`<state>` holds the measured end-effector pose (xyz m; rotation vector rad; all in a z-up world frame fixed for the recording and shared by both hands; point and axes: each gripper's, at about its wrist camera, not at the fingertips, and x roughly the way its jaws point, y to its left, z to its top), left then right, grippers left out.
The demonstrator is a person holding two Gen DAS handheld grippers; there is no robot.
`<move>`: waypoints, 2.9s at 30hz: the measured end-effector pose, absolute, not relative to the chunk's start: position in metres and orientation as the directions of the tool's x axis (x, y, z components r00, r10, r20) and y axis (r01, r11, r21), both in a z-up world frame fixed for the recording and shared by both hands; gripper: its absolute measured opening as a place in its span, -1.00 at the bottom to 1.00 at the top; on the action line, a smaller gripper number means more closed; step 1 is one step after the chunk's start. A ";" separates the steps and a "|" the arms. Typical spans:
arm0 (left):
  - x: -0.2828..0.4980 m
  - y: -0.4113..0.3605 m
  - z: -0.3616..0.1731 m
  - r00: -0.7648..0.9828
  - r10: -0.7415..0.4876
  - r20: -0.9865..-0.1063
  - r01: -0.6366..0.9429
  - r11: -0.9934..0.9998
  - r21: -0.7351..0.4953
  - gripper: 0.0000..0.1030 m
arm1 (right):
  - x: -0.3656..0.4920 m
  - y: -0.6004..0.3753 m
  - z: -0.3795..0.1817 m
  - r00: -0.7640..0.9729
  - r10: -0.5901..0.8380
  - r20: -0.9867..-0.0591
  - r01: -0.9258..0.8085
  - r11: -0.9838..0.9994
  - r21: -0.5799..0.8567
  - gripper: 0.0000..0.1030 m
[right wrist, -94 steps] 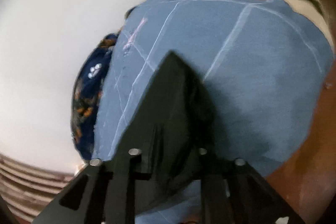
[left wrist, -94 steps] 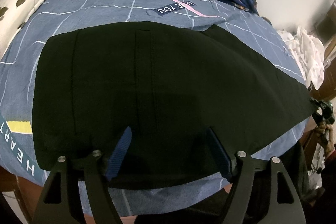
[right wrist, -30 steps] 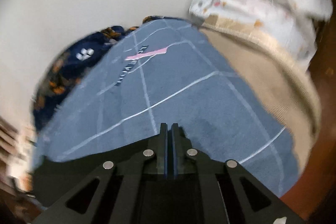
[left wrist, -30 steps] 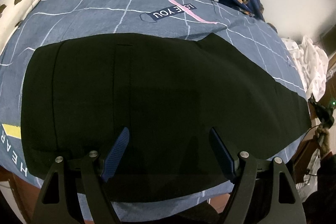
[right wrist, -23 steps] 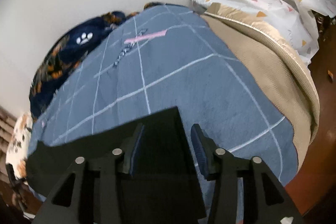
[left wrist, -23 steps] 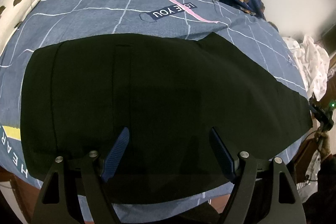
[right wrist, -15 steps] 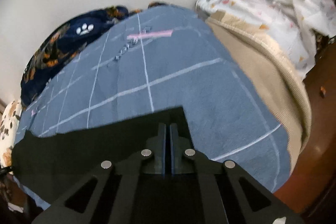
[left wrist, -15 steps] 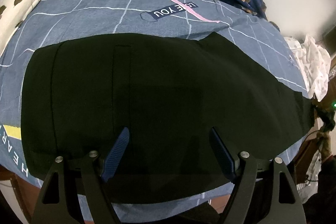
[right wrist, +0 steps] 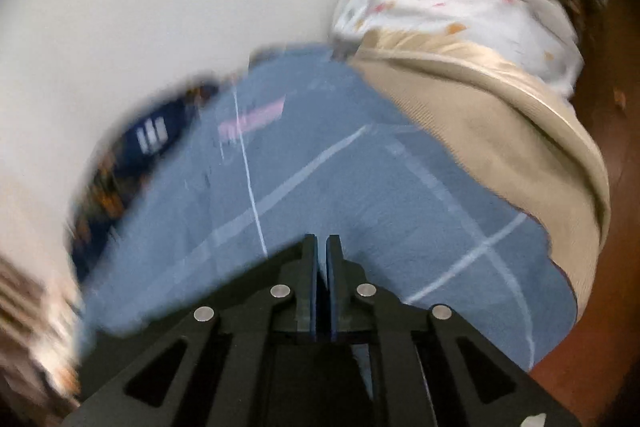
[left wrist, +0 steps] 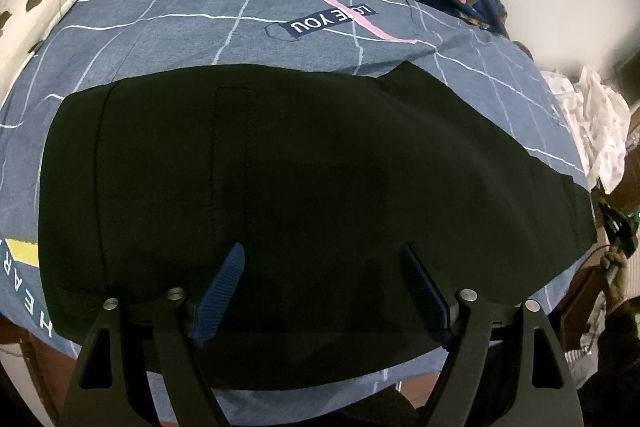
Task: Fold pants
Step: 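Move the right gripper back down to the edge of the black pants, then pinch a corner of the black pants with the right gripper and lift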
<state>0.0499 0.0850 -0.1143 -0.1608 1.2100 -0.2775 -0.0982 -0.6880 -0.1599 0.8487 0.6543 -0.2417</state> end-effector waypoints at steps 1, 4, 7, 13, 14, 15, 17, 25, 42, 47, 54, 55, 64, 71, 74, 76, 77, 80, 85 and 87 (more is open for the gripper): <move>0.049 0.085 -0.114 0.327 -0.299 -0.896 0.128 0.954 -0.272 0.56 | -0.114 -0.699 -0.161 0.815 0.071 -0.575 0.434 0.583 0.687 -0.73; 0.049 0.085 -0.116 0.331 -0.307 -0.892 0.129 0.951 -0.279 0.56 | -0.138 -0.707 -0.167 0.823 0.131 -0.552 0.409 0.538 0.737 -0.31; 0.050 0.084 -0.118 0.335 -0.305 -0.891 0.123 0.952 -0.279 0.56 | -0.136 -0.698 -0.172 0.784 0.194 -0.590 0.390 0.586 0.710 -0.23; 0.047 0.087 -0.108 0.336 -0.337 -0.880 0.127 0.942 -0.312 0.56 | -0.130 -0.680 -0.183 0.768 0.238 -0.595 0.373 0.589 0.717 0.02; 0.046 0.087 -0.107 0.342 -0.335 -0.878 0.133 0.942 -0.308 0.56 | -0.133 -0.677 -0.185 0.776 0.270 -0.571 0.352 0.565 0.746 0.03; 0.045 0.087 -0.107 0.345 -0.332 -0.878 0.138 0.943 -0.303 0.56 | -0.135 -0.674 -0.187 0.779 0.294 -0.555 0.336 0.551 0.764 0.05; 0.045 0.088 -0.109 0.339 -0.336 -0.878 0.134 0.942 -0.309 0.56 | -0.141 -0.667 -0.188 0.777 0.326 -0.538 0.318 0.535 0.783 0.09; 0.043 0.087 -0.106 0.343 -0.358 -0.868 0.143 0.933 -0.329 0.56 | -0.158 -0.664 -0.196 0.833 0.371 -0.412 0.276 0.366 0.889 0.34; 0.044 0.085 -0.106 0.330 -0.370 -0.869 0.146 0.929 -0.340 0.56 | -0.183 -0.640 -0.213 0.844 0.357 -0.401 0.294 0.316 0.902 0.32; 0.042 0.086 -0.105 0.340 -0.373 -0.863 0.142 0.928 -0.345 0.56 | -0.173 -0.636 -0.184 0.879 0.364 -0.308 0.196 0.313 0.929 0.37; 0.040 0.089 -0.109 0.337 -0.383 -0.860 0.127 0.924 -0.361 0.56 | -0.162 -0.639 -0.199 0.835 0.364 -0.412 0.296 0.334 0.895 0.52; 0.040 0.089 -0.109 0.337 -0.381 -0.861 0.127 0.924 -0.360 0.56 | -0.162 -0.639 -0.201 0.846 0.355 -0.397 0.288 0.323 0.901 0.62; 0.038 0.090 -0.100 0.359 -0.394 -0.846 0.148 0.919 -0.365 0.56 | -0.162 -0.626 -0.180 0.871 0.326 -0.367 0.231 0.388 0.892 0.56; 0.035 0.089 -0.096 0.375 -0.394 -0.839 0.152 0.919 -0.363 0.56 | -0.133 -0.626 -0.187 0.831 0.334 -0.444 0.308 0.389 0.868 0.19; 0.033 0.085 -0.093 0.392 -0.374 -0.840 0.171 0.927 -0.333 0.56 | -0.113 -0.610 -0.189 0.728 0.340 -0.596 0.400 0.496 0.771 -0.77; 0.033 0.084 -0.093 0.396 -0.351 -0.849 0.176 0.936 -0.305 0.56 | -0.112 -0.608 -0.189 0.732 0.329 -0.596 0.411 0.485 0.772 -0.79; 0.032 0.082 -0.093 0.401 -0.328 -0.855 0.177 0.944 -0.279 0.56 | -0.112 -0.607 -0.185 0.735 0.314 -0.601 0.413 0.496 0.764 -0.79; 0.033 0.082 -0.092 0.416 -0.270 -0.868 0.176 0.961 -0.215 0.61 | -0.113 -0.601 -0.166 0.764 0.298 -0.573 0.384 0.504 0.774 -0.79; 0.033 0.084 -0.089 0.447 -0.240 -0.862 0.157 0.969 -0.189 0.61 | -0.103 -0.583 -0.137 0.769 0.281 -0.574 0.346 0.572 0.744 -0.79; 0.033 0.085 -0.089 0.454 -0.216 -0.865 0.151 0.975 -0.164 0.61 | -0.096 -0.572 -0.127 0.769 0.285 -0.573 0.330 0.591 0.736 -0.79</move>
